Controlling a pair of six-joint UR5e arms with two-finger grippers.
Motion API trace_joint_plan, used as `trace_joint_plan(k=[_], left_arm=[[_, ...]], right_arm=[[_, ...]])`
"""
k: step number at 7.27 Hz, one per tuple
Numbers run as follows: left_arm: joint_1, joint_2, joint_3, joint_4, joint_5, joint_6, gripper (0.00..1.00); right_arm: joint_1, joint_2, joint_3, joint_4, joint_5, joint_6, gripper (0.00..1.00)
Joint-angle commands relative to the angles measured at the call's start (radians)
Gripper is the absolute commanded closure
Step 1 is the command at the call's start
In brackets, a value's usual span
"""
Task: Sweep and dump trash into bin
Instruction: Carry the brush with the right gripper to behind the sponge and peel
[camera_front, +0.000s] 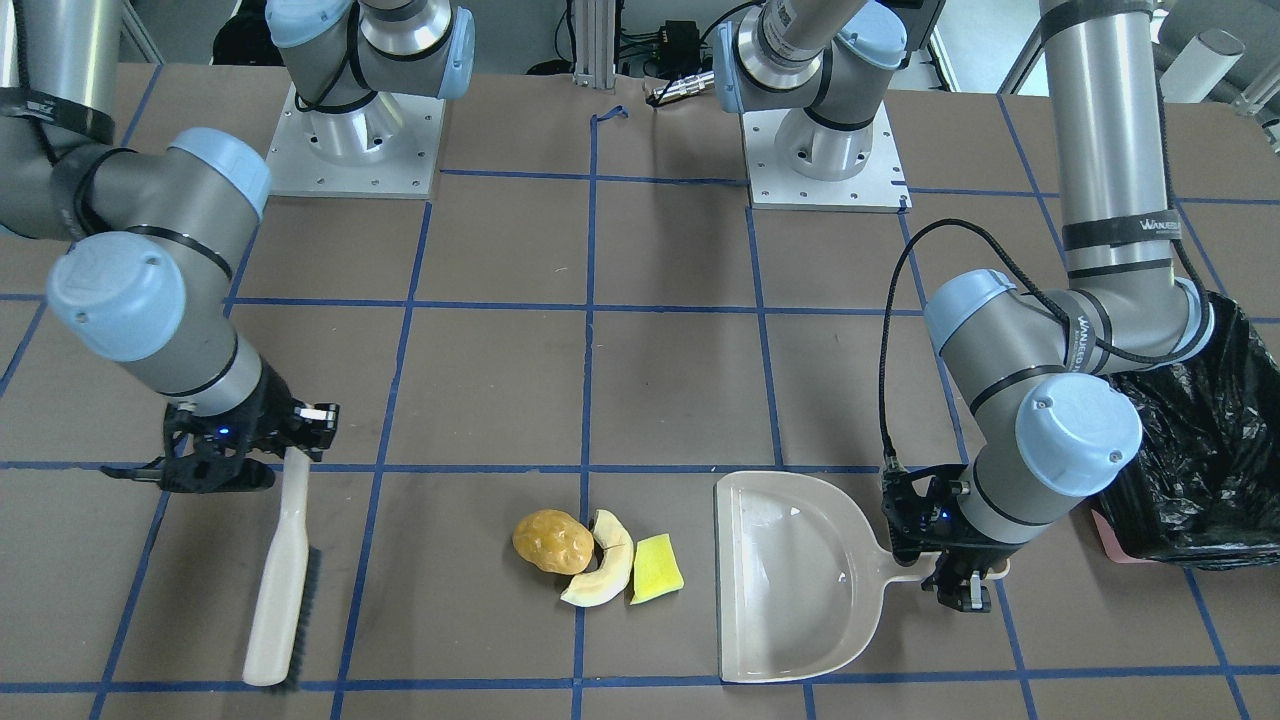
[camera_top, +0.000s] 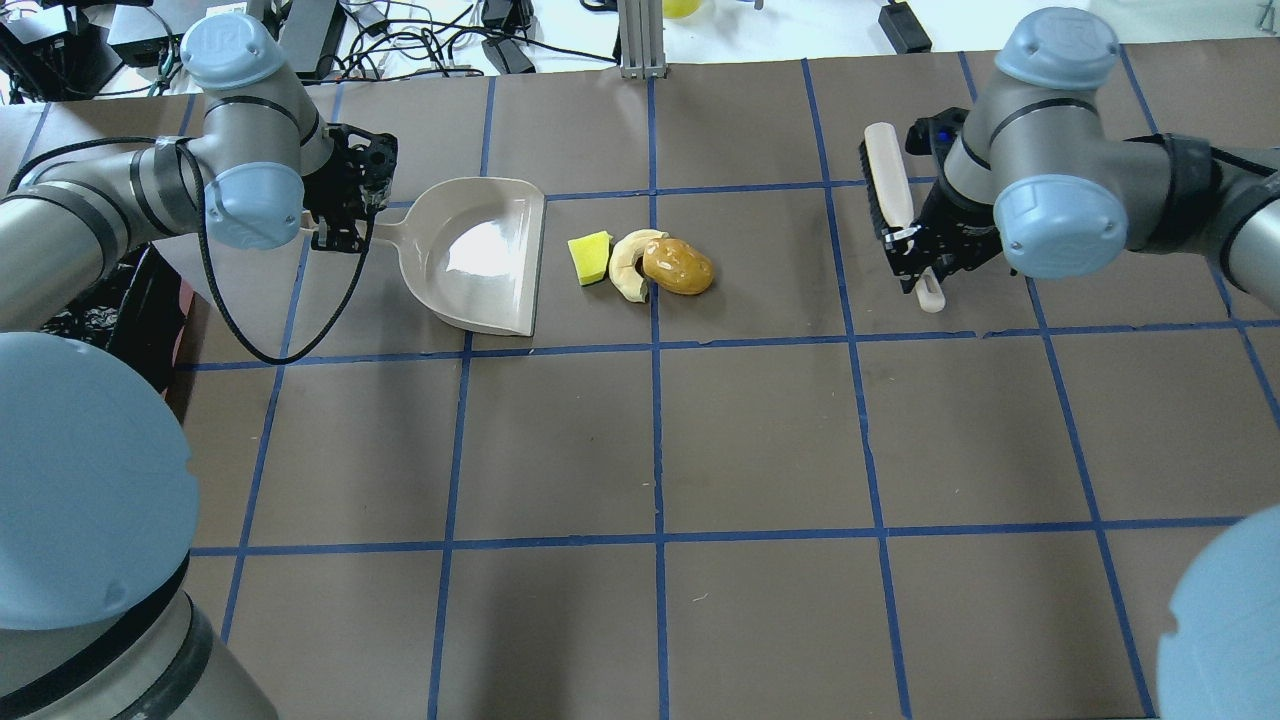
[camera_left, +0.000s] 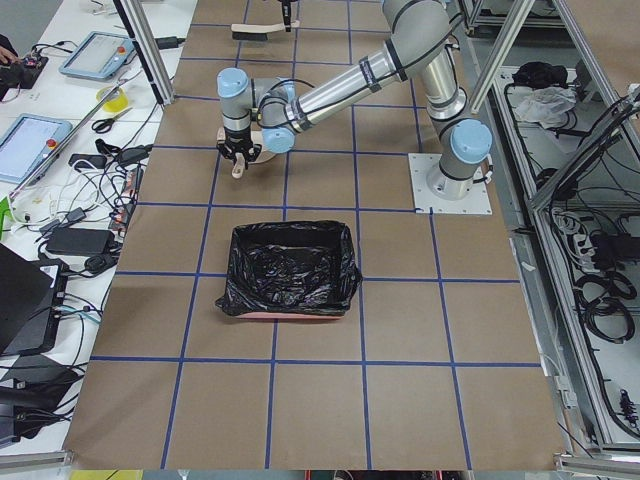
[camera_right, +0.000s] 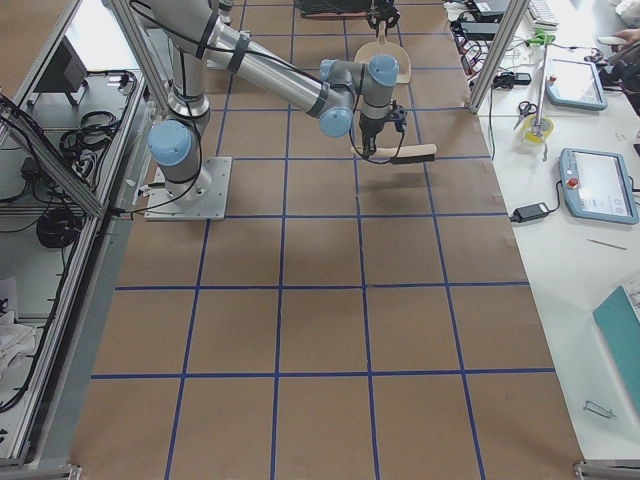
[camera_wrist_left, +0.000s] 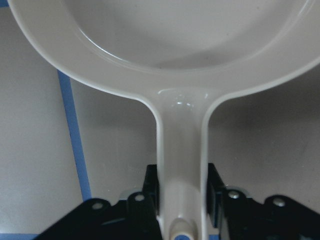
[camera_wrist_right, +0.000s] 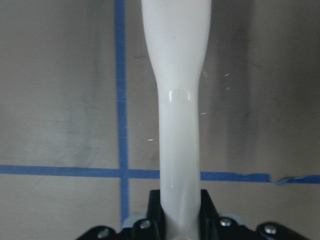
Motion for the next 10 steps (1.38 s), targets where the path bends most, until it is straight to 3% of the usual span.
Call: trace_joint_plan(k=[1, 3, 6, 10], left_arm=[[0.000, 0.000, 0.000, 0.000, 0.003, -0.001, 1.00], [-0.002, 0.001, 0.000, 0.000, 0.003, 0.001, 1.00], [-0.002, -0.003, 0.014, -0.002, 0.003, 0.001, 1.00], [-0.002, -0.006, 0.017, -0.003, 0.003, 0.001, 1.00]], right_arm=[[0.138, -0.001, -0.002, 0.030, 0.037, 0.247, 1.00], [0.270, 0.011, -0.023, 0.059, 0.039, 0.433, 1.00], [0.316, 0.027, -0.020, 0.098, 0.060, 0.534, 1.00], [0.399, 0.050, -0.025, 0.046, 0.060, 0.619, 1.00]])
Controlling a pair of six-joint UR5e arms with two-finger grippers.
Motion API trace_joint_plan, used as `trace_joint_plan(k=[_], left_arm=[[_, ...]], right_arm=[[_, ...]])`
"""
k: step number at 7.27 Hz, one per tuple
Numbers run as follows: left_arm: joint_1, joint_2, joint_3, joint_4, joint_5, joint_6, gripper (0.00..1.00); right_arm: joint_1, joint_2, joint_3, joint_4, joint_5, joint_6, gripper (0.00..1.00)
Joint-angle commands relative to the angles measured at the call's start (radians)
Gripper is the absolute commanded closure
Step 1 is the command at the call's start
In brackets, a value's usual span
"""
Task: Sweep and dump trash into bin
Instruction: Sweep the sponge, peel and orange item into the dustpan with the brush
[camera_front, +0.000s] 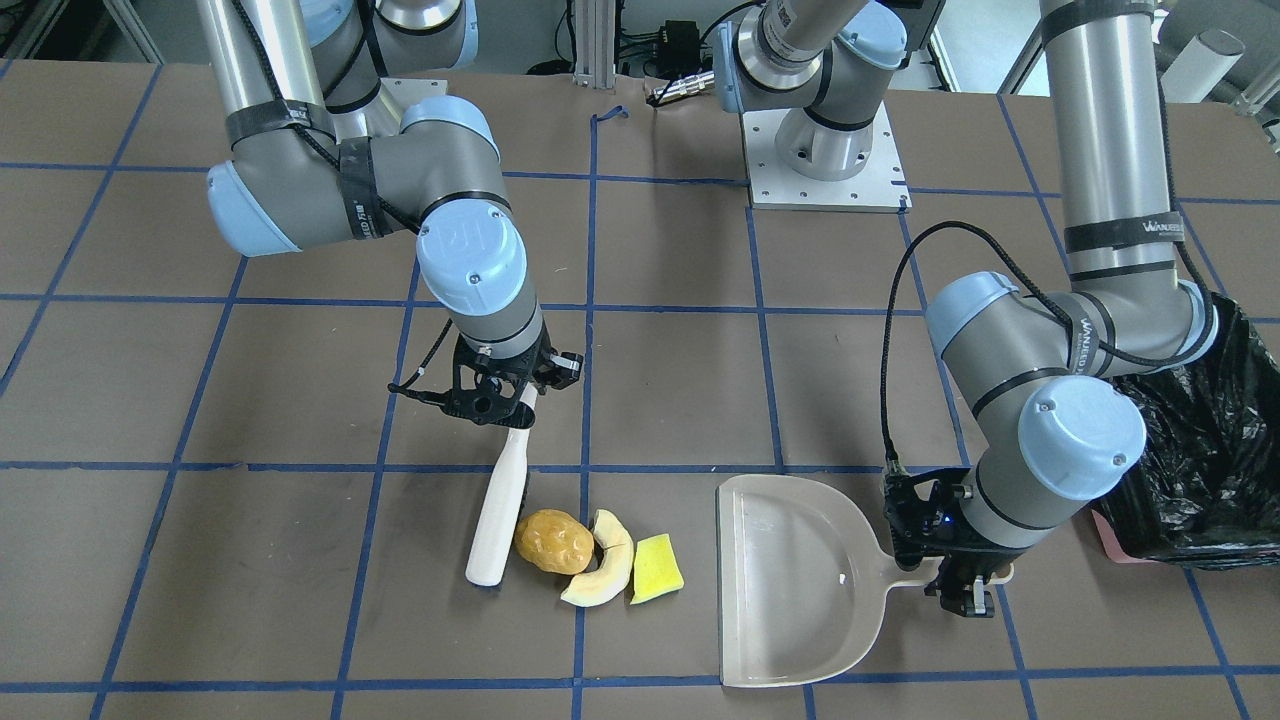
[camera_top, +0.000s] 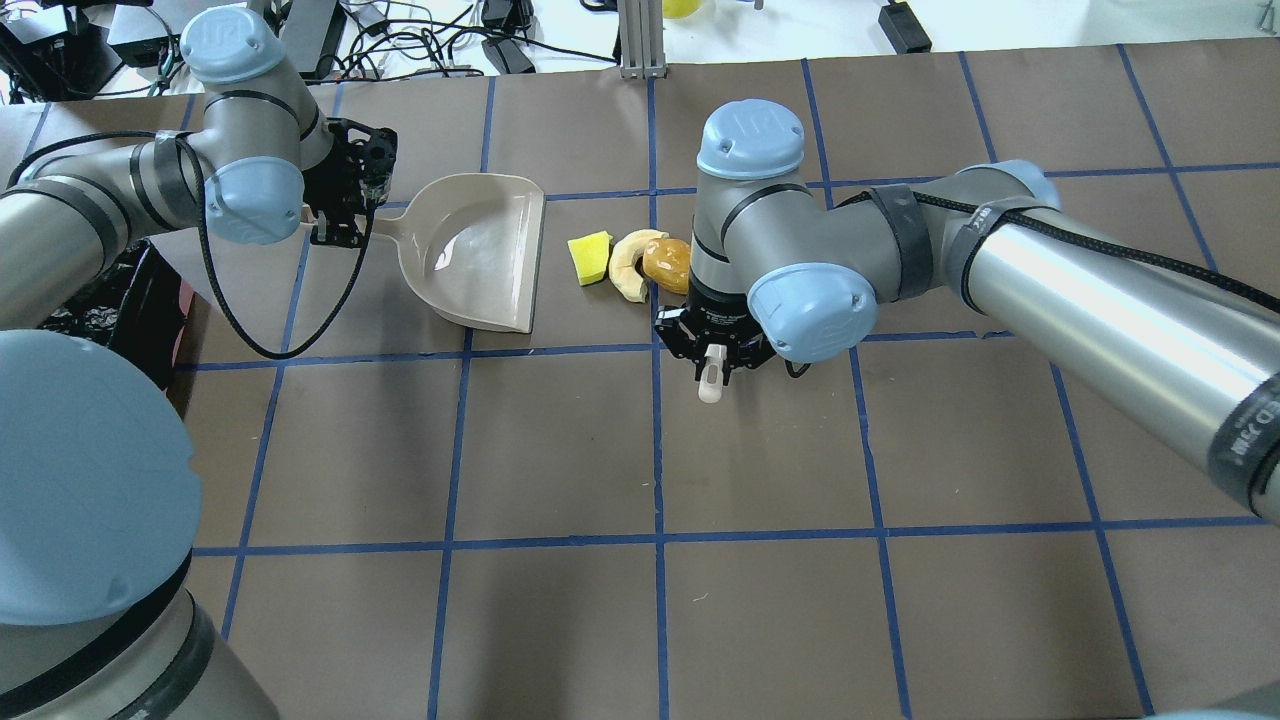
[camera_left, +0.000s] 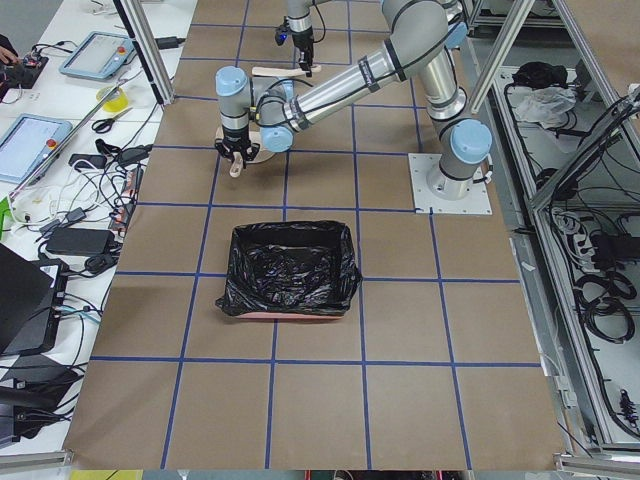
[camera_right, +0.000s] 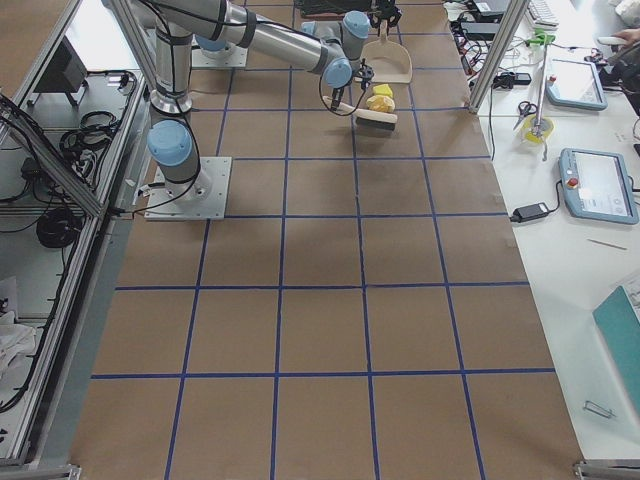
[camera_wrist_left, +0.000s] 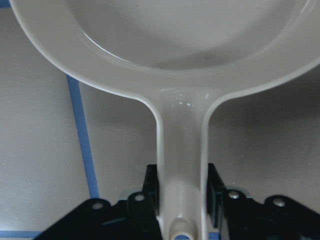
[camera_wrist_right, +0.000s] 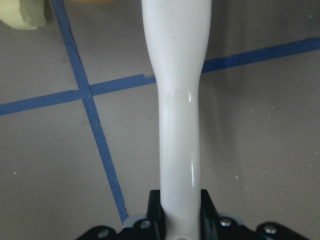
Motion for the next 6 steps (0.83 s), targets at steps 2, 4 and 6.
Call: trace_joint_plan(k=[2, 4, 6], left_arm=[[0.000, -0.001, 0.000, 0.000, 0.000, 0.000, 1.00], [0.000, 0.002, 0.000, 0.000, 0.000, 0.000, 1.00], [0.000, 0.002, 0.000, 0.001, 0.000, 0.000, 1.00]], right_arm=[[0.081, 0.064, -0.069, -0.042, 0.000, 0.124, 1.00], [0.132, 0.143, -0.186, -0.040, -0.005, 0.180, 1.00], [0.167, 0.178, -0.240, -0.048, -0.005, 0.199, 1.00]])
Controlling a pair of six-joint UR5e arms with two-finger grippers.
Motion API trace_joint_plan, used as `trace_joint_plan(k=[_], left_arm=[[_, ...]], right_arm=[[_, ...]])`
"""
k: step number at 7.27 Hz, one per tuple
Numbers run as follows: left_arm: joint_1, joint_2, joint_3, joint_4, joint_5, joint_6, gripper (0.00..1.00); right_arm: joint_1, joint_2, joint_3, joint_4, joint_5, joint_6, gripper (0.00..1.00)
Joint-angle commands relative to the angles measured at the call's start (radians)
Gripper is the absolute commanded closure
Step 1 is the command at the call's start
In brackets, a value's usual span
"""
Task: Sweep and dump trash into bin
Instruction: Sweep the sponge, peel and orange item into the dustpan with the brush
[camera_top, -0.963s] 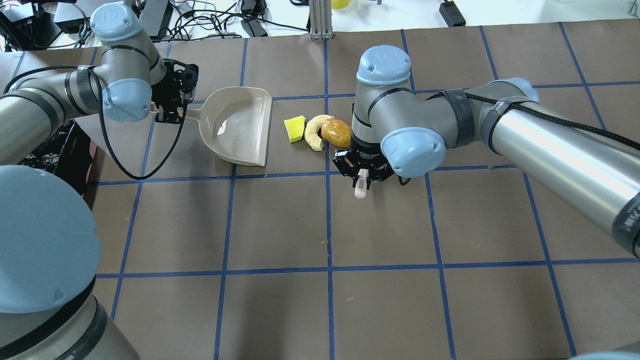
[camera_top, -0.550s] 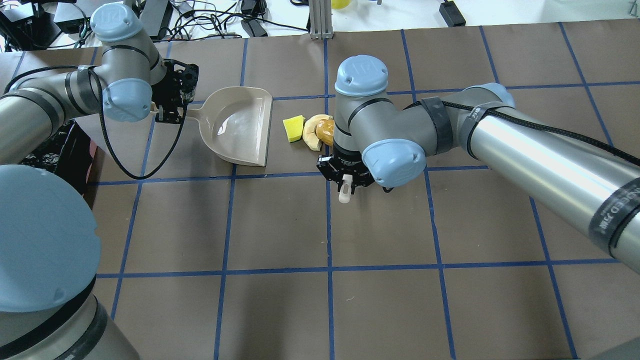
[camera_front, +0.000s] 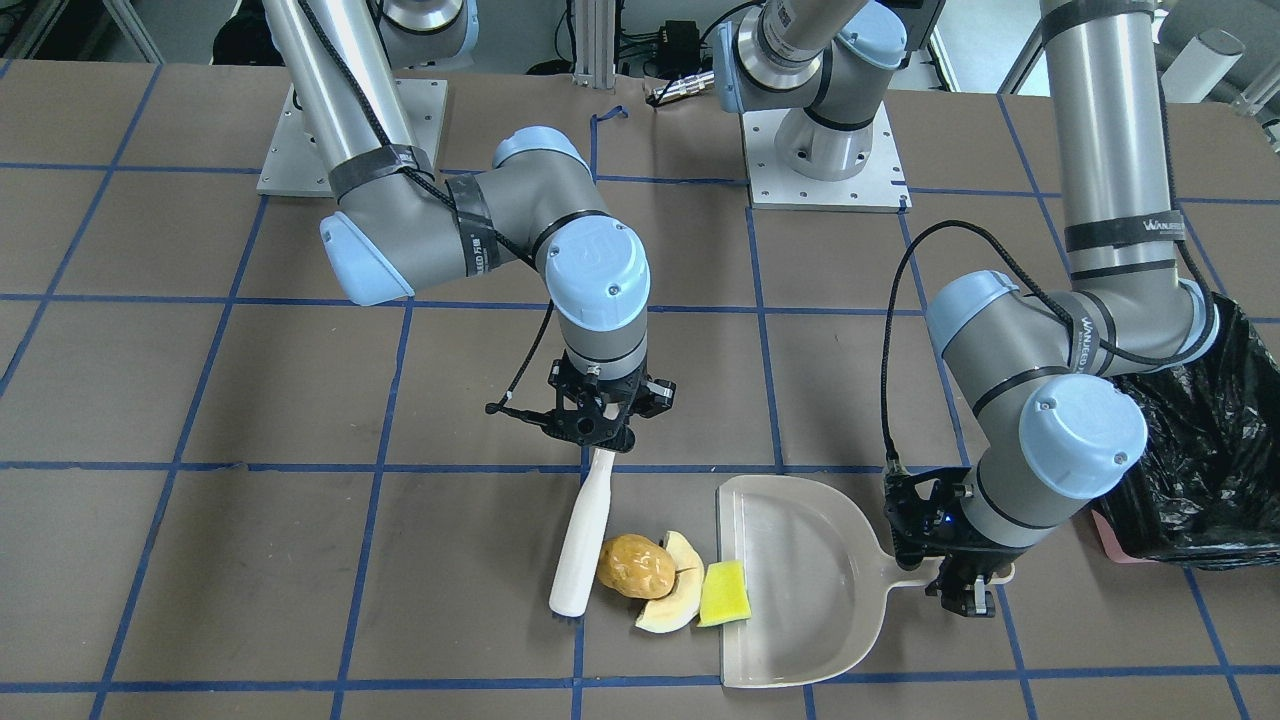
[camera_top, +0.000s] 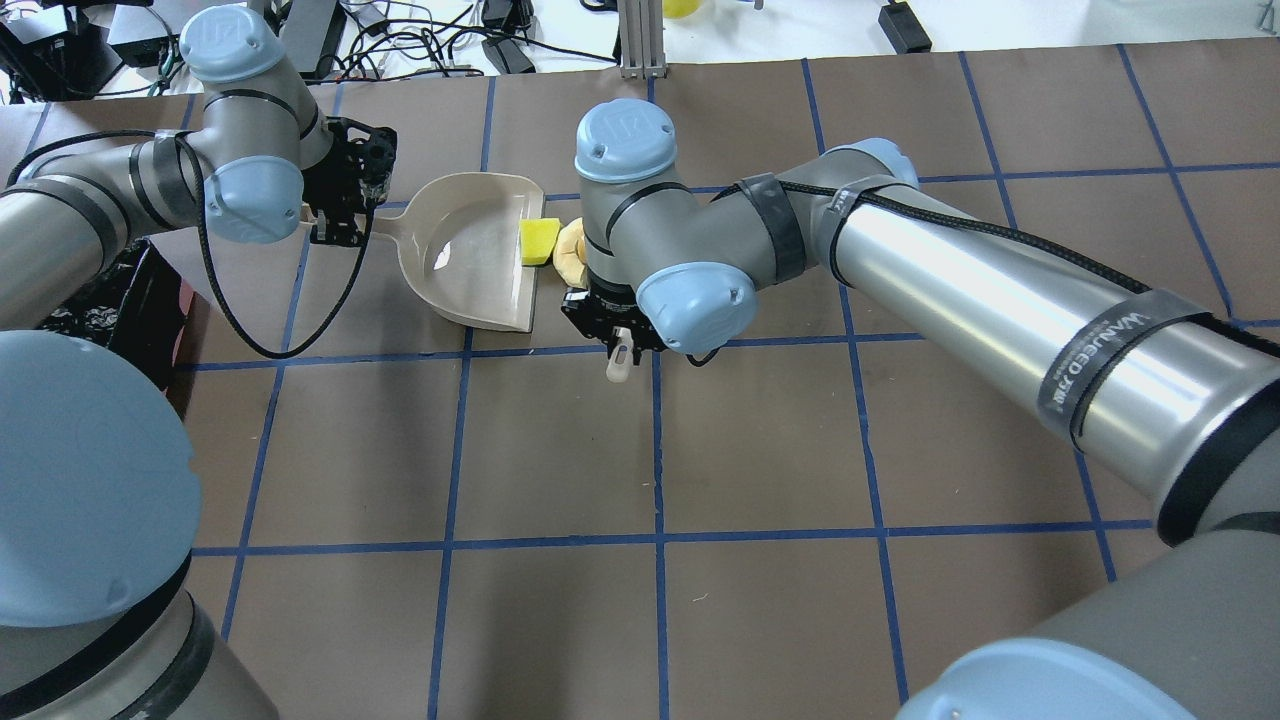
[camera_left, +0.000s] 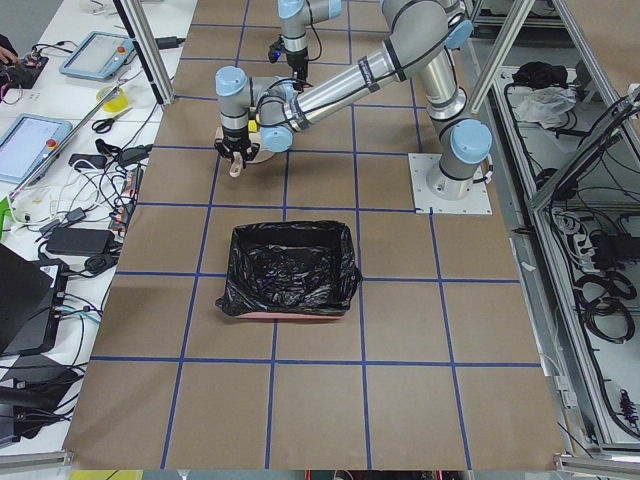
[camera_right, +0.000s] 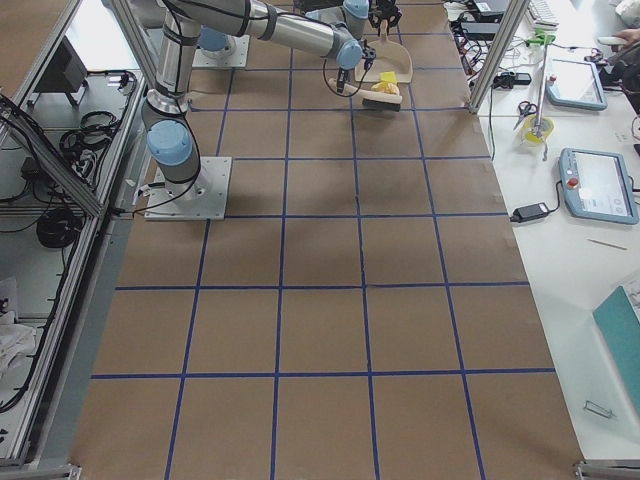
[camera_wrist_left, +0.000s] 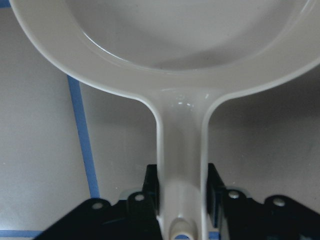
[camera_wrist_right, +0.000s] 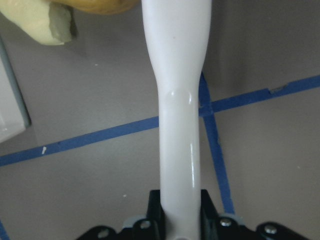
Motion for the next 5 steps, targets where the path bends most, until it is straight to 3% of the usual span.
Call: trace_joint_plan(k=[1, 5], left_arm=[[0.000, 0.002, 0.000, 0.001, 0.000, 0.000, 1.00], [0.000, 0.003, 0.000, 0.001, 0.000, 0.000, 1.00]], right_arm=[[0.036, 0.041, -0.062, -0.008, 0.002, 0.034, 1.00], [0.087, 0.119, -0.173, -0.015, 0.037, 0.105, 1.00]])
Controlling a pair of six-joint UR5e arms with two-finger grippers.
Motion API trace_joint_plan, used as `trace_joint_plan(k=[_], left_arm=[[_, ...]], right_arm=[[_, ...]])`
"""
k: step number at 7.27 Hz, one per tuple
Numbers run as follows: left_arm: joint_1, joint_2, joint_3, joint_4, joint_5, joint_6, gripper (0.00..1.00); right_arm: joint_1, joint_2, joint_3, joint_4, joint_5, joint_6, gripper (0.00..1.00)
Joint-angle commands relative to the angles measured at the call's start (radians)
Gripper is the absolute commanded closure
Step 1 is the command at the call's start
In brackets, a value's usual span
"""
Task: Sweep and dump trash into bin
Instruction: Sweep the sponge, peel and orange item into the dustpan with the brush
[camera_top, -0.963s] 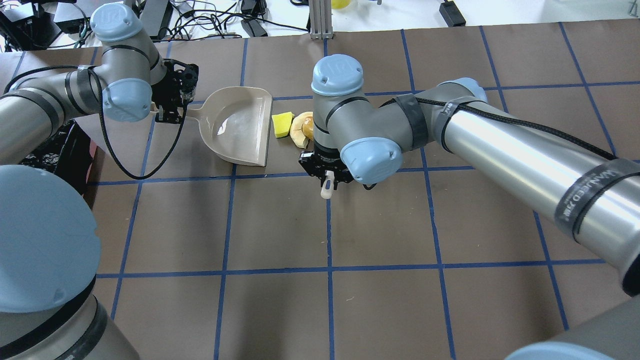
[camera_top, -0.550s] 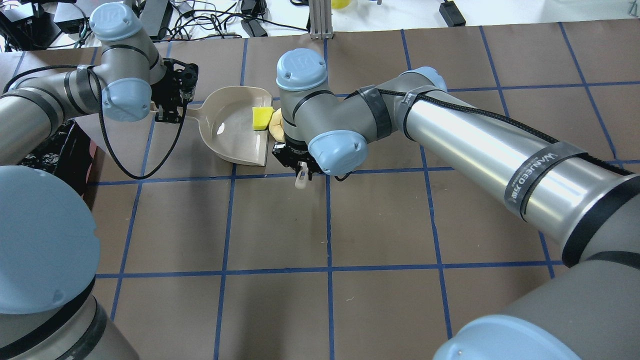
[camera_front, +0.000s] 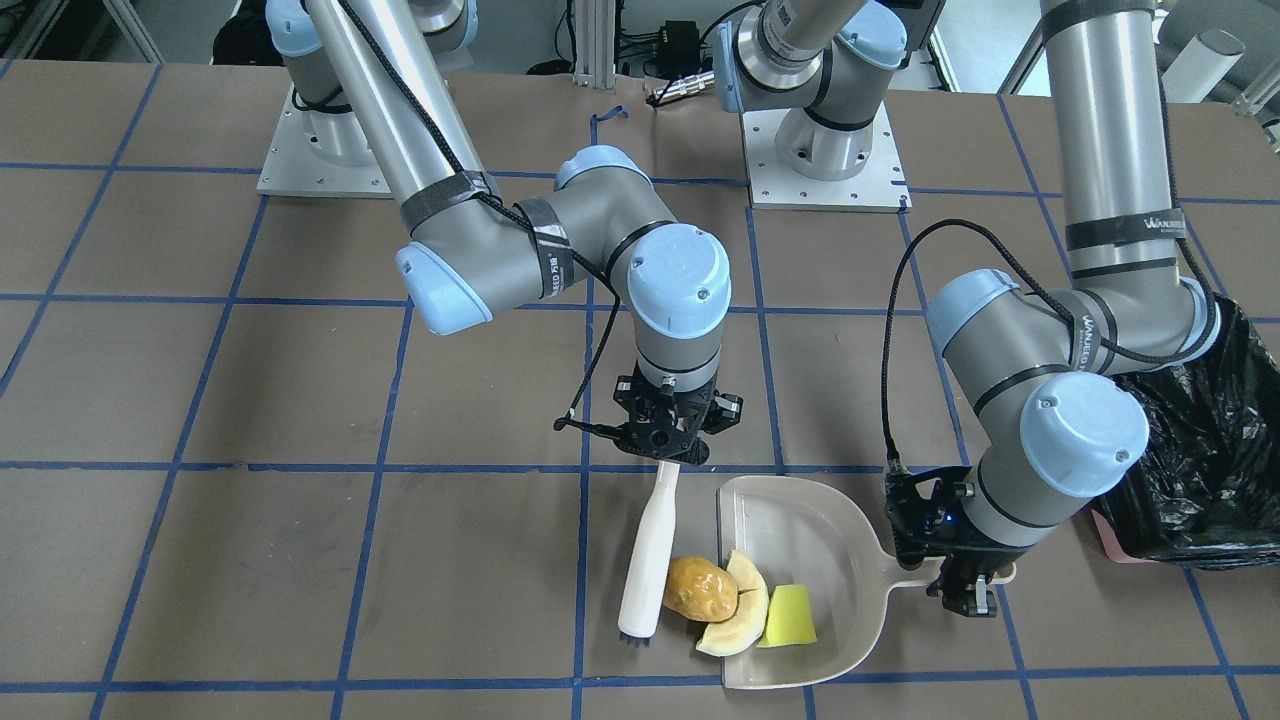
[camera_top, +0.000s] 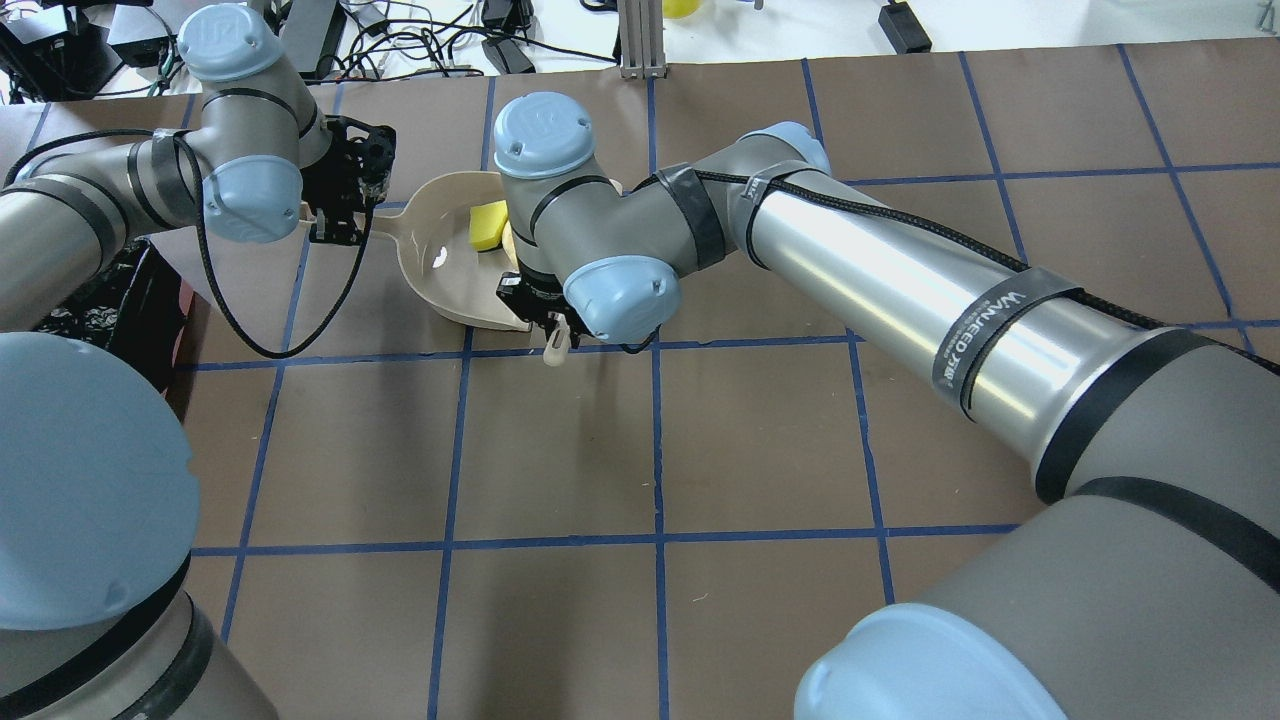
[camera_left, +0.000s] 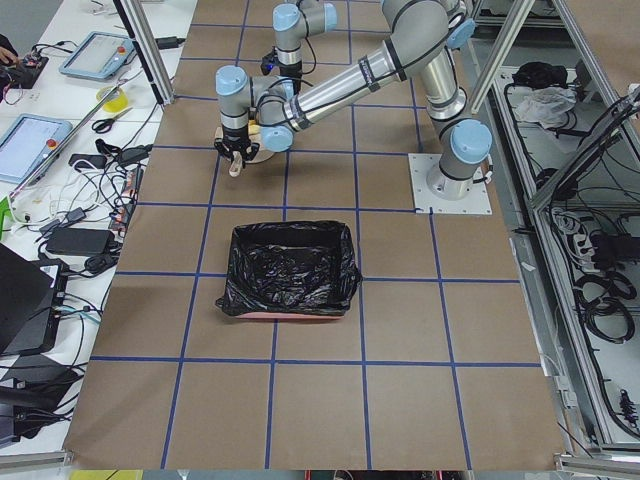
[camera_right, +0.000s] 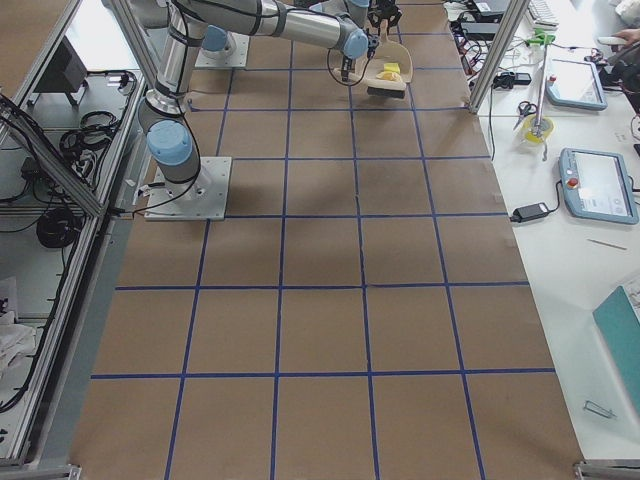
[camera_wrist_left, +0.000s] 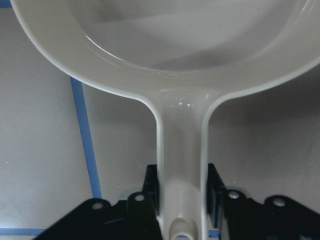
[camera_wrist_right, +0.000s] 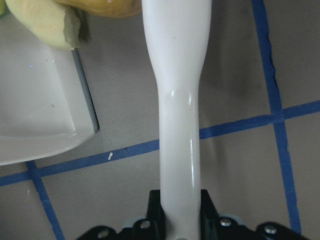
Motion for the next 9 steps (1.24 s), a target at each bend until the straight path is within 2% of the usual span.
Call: trace_joint_plan(k=[1, 5, 7, 9], left_arm=[[0.000, 0.001, 0.000, 0.000, 0.000, 0.000, 1.00], [0.000, 0.002, 0.000, 0.000, 0.000, 0.000, 1.00], [0.000, 0.004, 0.000, 0.000, 0.000, 0.000, 1.00], [0.000, 0.005, 0.000, 0.000, 0.000, 0.000, 1.00]], right_arm=[[0.019, 0.037, -0.051, -0.021, 0.040, 0.039, 1.00], [0.077, 0.058, -0.131, -0.033, 0.127, 0.101, 1.00], [0.111, 0.066, -0.144, -0.042, 0.139, 0.134, 1.00], [0.131, 0.089, -0.150, -0.107, 0.155, 0.187, 1.00]])
